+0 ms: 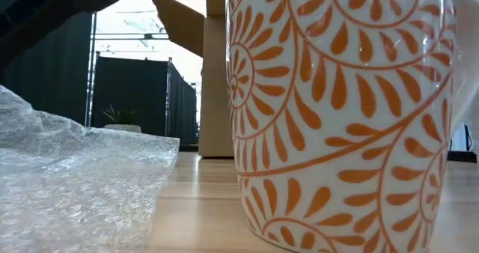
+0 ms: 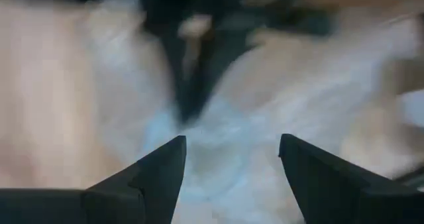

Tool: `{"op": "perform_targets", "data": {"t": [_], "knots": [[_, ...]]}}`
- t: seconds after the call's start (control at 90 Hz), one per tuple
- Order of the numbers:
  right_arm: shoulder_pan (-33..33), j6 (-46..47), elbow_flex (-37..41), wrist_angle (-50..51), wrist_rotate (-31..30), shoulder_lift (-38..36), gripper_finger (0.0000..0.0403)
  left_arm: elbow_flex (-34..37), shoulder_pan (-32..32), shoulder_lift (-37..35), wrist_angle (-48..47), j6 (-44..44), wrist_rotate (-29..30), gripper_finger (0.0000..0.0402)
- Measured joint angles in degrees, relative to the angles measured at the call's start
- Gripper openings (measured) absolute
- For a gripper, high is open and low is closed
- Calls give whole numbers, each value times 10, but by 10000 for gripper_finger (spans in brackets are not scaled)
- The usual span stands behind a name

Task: Wrap mug
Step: Wrap the red mug with bubble wrap

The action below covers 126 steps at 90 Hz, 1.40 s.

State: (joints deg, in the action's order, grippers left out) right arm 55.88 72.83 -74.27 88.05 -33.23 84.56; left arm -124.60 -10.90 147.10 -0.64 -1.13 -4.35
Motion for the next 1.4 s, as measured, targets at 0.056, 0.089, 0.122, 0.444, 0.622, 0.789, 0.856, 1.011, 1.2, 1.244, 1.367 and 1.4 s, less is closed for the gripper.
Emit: {"op": "perform_targets", "data": {"t": [0.056, 0.089, 0.122, 0.444, 0.622, 0.789, 0.856, 1.011, 1.2, 1.244, 1.367, 1.4], "knots": [[-6, 28, 11, 9, -20, -1, 231, 0, 0, 0, 0, 0, 0, 0], [-11, 40, 21, 8, -24, -1, 231, 0, -1, 0, 0, 0, 0, 0], [-17, 49, 31, 3, -25, 0, 231, 0, -1, 0, 0, 0, 0, 0], [-50, 132, 129, -90, -23, 0, 230, 1, -1, 1, 2, 0, 1, 0], [-48, 149, 153, -111, 20, 0, 167, 1, -1, 1, 3, 0, 1, 0], [-48, 133, 160, -131, 28, -1, 36, 1, -1, 1, 3, 0, 1, 0], [-48, 123, 160, -128, 31, -1, 11, 1, -1, 1, 3, 0, 1, 0], [-48, 119, 158, -116, 34, -1, 5, 2, -1, -4, -1, -5, 1, 0], [-38, 122, 156, -114, 21, -22, 1, 4, 4, -28, -42, -65, 1, 0], [-35, 127, 156, -112, 17, -26, 1, 4, 6, -37, -56, -63, 1, 0], [-33, 128, 156, -112, 9, -28, 1, 3, 12, -56, -87, -58, 1, 0], [-33, 129, 156, -112, 6, -28, 1, 4, 12, -64, -102, -59, 1, 0]]}}
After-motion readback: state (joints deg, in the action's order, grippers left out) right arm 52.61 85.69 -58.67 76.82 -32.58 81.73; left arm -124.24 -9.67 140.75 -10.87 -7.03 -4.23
